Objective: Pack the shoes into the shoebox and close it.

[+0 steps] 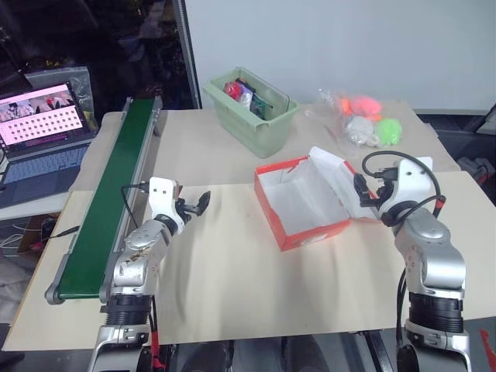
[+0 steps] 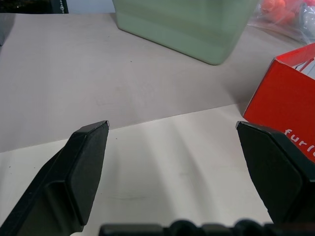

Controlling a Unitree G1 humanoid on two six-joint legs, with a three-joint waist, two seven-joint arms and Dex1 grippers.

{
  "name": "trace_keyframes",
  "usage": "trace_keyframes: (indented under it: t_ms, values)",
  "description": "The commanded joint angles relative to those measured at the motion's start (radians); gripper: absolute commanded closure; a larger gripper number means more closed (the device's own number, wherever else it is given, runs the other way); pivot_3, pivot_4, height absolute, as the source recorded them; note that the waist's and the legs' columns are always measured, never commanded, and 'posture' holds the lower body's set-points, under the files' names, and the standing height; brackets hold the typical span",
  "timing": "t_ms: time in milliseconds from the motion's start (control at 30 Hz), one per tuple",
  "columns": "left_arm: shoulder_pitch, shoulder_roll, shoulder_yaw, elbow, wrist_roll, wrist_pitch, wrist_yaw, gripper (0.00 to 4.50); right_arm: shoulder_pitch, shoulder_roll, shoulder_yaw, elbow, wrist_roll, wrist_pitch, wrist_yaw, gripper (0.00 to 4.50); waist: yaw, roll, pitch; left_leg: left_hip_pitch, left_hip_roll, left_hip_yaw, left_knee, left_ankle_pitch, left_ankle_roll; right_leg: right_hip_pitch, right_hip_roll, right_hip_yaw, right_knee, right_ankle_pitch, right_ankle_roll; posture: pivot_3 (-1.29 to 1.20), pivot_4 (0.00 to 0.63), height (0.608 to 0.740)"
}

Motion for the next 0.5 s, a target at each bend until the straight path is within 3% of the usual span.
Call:
trace_keyframes:
  t_ms: [33, 133, 233, 300, 500]
  values:
    - [-0.001, 0.023, 0.015, -0.042, 0.025, -0.039, 0.009, 0.07, -0.033, 0.005, 0.046, -0.096, 0.073, -0.007, 0.091, 0.0, 0.0, 0.0, 0.0, 0.0, 0.0, 0.0, 0.0, 0.0, 0.0, 0.0, 0.0, 0.0, 0.0, 0.0, 0.0, 0.0, 0.15, 0.74]
    - [0.027, 0.039, 0.078, -0.1, 0.034, -0.056, 0.069, 0.07, -0.091, -0.031, 0.191, -0.242, 0.329, 0.11, 0.416, 0.0, -0.031, 0.0, 0.0, 0.0, 0.002, -0.001, 0.0, 0.0, 0.0, -0.002, 0.002, 0.003, 0.0, 0.0, -0.001, 0.0, 0.15, 0.74]
    - [0.069, 0.072, 0.111, -0.1, 0.022, -0.058, 0.042, 0.07, -0.077, -0.104, 0.24, -0.313, 0.516, 0.161, 0.664, 0.0, -0.027, 0.0, 0.0, 0.001, 0.006, -0.002, 0.0, -0.001, 0.001, 0.0, 0.005, 0.002, -0.001, 0.0, 0.0, 0.0, 0.15, 0.74]
    - [0.099, 0.112, 0.135, -0.099, 0.008, -0.048, 0.008, 0.07, -0.093, -0.126, 0.253, -0.293, 0.58, 0.191, 0.727, 0.0, -0.022, -0.001, 0.0, 0.002, 0.008, -0.002, 0.001, -0.003, 0.0, 0.003, 0.007, 0.0, -0.004, 0.0, 0.0, 0.0, 0.15, 0.74]
    - [0.205, 0.237, 0.224, -0.135, -0.022, -0.009, -0.062, 0.07, -0.129, -0.171, 0.322, -0.24, 0.527, 0.138, 0.786, 0.0, -0.001, -0.001, 0.0, 0.002, 0.011, -0.002, 0.001, -0.004, 0.0, 0.001, 0.01, 0.0, -0.006, 0.003, -0.003, 0.0, 0.15, 0.74]
